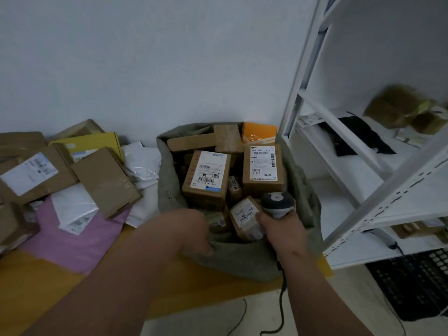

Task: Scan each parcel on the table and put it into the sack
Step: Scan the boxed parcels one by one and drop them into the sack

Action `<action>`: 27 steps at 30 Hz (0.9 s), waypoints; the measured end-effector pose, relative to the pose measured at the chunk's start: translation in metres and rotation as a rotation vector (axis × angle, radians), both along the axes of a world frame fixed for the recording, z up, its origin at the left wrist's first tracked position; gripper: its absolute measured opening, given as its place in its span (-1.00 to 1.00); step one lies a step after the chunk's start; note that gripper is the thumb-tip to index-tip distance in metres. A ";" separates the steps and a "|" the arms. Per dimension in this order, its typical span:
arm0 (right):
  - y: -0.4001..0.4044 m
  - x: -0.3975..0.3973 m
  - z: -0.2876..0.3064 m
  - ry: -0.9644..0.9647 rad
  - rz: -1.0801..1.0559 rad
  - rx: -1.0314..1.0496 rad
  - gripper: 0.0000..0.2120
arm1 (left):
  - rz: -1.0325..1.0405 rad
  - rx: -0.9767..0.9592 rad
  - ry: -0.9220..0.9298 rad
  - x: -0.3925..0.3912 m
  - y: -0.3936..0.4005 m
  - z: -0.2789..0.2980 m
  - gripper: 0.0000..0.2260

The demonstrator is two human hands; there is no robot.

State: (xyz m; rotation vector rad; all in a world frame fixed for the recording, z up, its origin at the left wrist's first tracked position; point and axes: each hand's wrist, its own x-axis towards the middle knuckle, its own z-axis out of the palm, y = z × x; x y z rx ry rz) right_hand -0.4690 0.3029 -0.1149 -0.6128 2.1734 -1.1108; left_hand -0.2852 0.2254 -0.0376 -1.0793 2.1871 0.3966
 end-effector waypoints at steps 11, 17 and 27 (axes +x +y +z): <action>-0.015 0.006 -0.017 -0.067 0.116 0.153 -0.61 | 0.189 -0.106 0.306 0.012 0.004 -0.020 -0.71; -0.007 0.015 -0.022 -0.031 -0.162 0.025 -0.50 | 0.223 -0.232 0.476 0.021 0.009 -0.020 -0.73; -0.009 0.089 0.040 -0.006 0.014 -0.259 -0.82 | 0.335 -0.484 0.671 0.087 0.007 -0.031 -0.71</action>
